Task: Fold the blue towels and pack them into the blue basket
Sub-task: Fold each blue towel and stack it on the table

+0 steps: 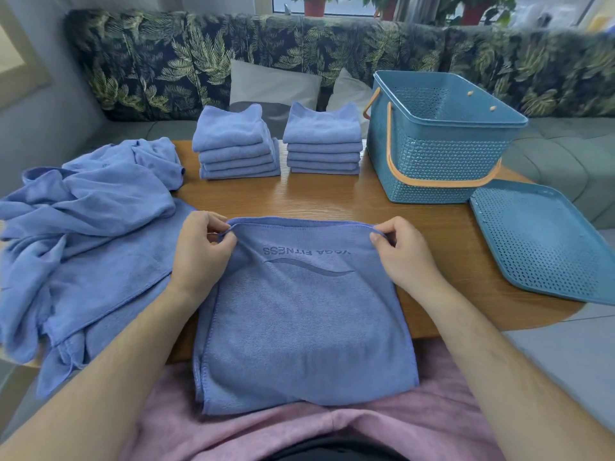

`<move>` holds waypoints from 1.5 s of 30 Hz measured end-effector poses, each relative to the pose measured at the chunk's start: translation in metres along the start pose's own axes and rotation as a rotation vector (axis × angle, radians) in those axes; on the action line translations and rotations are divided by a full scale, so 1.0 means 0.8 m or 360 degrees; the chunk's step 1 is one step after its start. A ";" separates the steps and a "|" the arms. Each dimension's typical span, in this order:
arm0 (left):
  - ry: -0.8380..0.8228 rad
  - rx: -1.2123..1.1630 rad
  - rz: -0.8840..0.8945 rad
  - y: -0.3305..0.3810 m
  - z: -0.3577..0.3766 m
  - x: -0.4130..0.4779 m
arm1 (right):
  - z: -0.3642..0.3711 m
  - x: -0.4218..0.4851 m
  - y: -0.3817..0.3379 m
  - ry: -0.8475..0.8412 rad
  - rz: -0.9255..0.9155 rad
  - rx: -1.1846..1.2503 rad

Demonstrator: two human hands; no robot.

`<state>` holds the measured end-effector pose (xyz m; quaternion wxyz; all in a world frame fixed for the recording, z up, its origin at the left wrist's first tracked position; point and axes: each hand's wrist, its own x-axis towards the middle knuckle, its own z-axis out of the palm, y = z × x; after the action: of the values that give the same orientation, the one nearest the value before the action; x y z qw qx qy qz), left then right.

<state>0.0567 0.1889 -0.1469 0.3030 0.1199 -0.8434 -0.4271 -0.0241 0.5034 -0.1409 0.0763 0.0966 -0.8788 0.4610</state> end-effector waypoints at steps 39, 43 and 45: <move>0.0079 -0.0009 0.0207 0.211 -0.125 0.205 | -0.163 0.158 -0.227 0.0130 -0.0385 0.0179; -0.0086 0.0035 0.0094 0.170 -0.115 0.143 | -0.153 0.102 -0.178 0.0021 -0.0316 0.0049; -0.0183 -0.0011 0.0025 0.144 -0.105 0.098 | -0.140 0.069 -0.139 -0.0074 -0.0284 -0.0018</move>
<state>0.0526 0.1683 0.0143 0.2578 0.0874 -0.8589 -0.4338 -0.0459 0.5285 0.0225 0.0972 0.1848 -0.8709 0.4449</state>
